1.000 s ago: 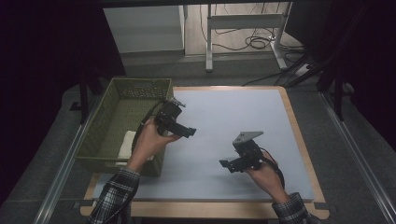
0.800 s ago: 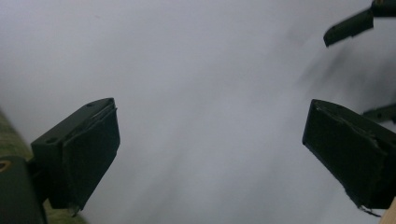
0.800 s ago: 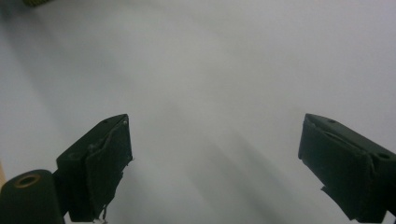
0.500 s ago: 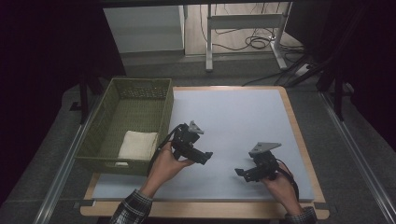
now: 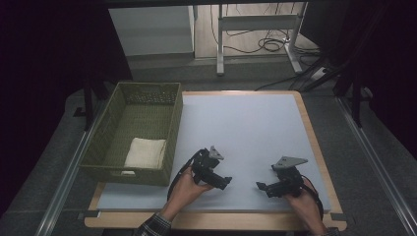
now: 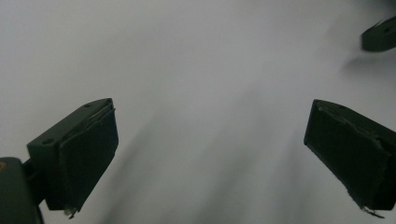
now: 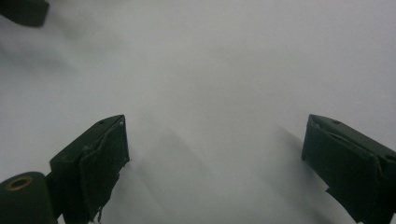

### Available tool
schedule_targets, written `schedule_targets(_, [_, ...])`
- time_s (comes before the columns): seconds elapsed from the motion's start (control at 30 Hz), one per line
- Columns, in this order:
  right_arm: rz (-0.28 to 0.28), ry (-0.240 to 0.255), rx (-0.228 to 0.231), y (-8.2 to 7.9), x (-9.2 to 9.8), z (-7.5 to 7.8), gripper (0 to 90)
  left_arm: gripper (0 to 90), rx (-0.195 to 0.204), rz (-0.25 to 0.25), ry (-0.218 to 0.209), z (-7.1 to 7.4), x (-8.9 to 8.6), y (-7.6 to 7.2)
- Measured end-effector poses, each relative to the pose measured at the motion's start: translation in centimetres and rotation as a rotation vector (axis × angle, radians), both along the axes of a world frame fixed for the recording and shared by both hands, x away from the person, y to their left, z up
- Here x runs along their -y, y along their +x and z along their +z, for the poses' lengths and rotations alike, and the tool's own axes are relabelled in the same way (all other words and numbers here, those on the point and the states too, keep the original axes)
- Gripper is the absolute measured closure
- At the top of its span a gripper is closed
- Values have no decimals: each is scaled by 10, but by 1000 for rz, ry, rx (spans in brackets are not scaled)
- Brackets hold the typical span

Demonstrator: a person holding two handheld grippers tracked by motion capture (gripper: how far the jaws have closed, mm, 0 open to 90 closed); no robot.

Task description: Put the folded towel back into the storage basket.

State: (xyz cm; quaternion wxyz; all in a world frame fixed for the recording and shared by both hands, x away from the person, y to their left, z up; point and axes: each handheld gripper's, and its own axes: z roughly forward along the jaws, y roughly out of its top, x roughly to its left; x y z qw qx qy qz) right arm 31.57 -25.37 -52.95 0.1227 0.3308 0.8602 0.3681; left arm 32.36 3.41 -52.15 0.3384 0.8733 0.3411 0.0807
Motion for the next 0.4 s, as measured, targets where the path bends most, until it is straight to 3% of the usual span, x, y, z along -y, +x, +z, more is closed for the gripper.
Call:
schedule_targets(0.1, [0, -4, 13, -1, 0, -2, 72, 31, -5, 11, 6, -13, 1, -1])
schedule_targets(0.23, [-2, -40, 34, -2, -3, -3, 69, 10, 76, 7, -3, -22, 1, -7])
schedule_targets(0.4, [1, -59, 45, -3, -5, -4, 64, 0, 77, 7, -10, -23, 1, -7])
